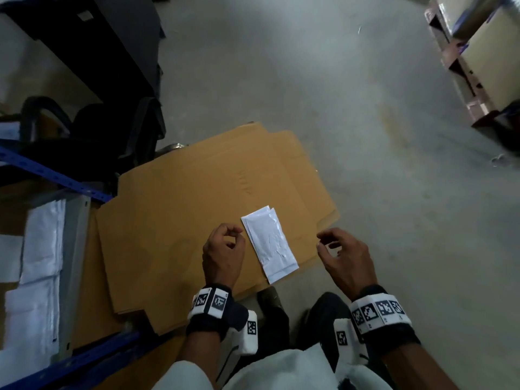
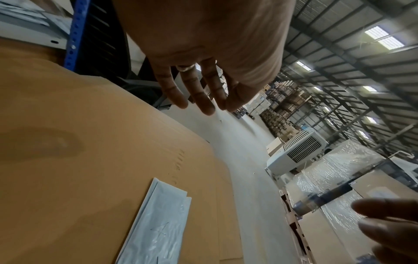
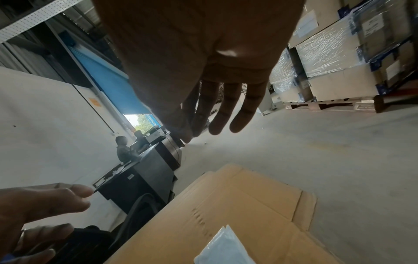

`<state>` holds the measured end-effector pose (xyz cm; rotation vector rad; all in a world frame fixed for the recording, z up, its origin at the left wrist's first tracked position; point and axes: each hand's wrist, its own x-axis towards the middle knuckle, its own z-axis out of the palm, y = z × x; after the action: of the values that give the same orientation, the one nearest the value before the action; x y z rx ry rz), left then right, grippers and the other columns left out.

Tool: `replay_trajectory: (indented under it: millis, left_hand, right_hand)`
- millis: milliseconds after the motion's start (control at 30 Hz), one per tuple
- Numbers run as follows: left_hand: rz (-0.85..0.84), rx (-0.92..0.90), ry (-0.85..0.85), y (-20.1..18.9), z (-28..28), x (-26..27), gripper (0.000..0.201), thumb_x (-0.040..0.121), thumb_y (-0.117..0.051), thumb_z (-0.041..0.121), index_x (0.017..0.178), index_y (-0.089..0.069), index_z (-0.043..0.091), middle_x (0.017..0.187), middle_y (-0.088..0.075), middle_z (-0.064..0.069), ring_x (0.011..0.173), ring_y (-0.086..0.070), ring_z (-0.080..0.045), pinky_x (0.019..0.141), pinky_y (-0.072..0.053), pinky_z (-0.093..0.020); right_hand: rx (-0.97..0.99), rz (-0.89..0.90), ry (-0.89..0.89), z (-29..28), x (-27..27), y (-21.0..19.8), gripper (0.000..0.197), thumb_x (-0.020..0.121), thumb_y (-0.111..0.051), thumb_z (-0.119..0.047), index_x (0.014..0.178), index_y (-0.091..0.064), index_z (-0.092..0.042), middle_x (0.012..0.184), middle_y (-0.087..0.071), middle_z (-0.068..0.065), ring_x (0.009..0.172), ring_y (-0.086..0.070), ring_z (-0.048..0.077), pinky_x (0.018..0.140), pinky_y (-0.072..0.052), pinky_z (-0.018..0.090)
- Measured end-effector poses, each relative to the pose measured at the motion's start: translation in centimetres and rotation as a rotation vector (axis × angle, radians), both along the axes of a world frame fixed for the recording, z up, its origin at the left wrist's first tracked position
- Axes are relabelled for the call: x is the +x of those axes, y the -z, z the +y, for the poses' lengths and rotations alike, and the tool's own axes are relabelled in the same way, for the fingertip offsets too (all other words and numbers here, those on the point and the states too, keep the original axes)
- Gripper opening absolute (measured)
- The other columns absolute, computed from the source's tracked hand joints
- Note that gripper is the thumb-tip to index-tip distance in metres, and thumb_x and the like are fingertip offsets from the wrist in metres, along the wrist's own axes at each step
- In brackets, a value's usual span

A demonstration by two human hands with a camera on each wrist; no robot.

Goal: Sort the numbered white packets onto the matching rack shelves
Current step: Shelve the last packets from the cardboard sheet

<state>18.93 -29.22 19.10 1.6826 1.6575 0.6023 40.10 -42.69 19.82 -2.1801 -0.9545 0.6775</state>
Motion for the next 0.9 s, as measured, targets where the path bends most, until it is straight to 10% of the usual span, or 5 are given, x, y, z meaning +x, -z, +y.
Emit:
replay_trajectory:
  millis: [467,667,900]
  left_hand:
    - [0.050,-0.029,-0.017,3.1,5.1,3.4,0.017,0.086,-0.070,0.015,0.088,-0.067,0.032,0.086,-0.067,0.016,0.070,-0.064,-0.006,0.061,-0.053,-0.027]
    - [0.099,-0.146,-0.051,8.9,6.4,5.6,0.022,0.087,-0.068,0.019,0.087,-0.066,0.041,0.078,-0.064,0.016,0.075,-0.063,-0.016,0.074,-0.056,-0.035]
    - [0.045,-0.481,-0.182,19.7,5.0,6.6,0.024,0.091,-0.070,0.025,0.113,-0.073,0.017,0.106,-0.073,-0.007,0.094,-0.067,-0.023,0.087,-0.056,-0.037]
  right_hand:
    - [-0.143,-0.010,-0.243,9.3,4.8,3.0,0.017,0.091,-0.070,-0.030,0.106,-0.067,-0.036,0.114,-0.054,-0.020,0.090,-0.062,0.005,0.071,-0.054,0.032]
    - [-0.267,0.025,-0.302,11.9,7.4,8.5,0.016,0.092,-0.067,-0.028,0.107,-0.066,-0.035,0.109,-0.063,-0.017,0.090,-0.063,0.007,0.077,-0.056,0.032]
    - [-0.506,0.075,-0.372,13.1,6.9,17.5,0.018,0.091,-0.064,-0.035,0.108,-0.066,-0.033,0.102,-0.072,-0.015,0.094,-0.068,0.017,0.082,-0.055,0.032]
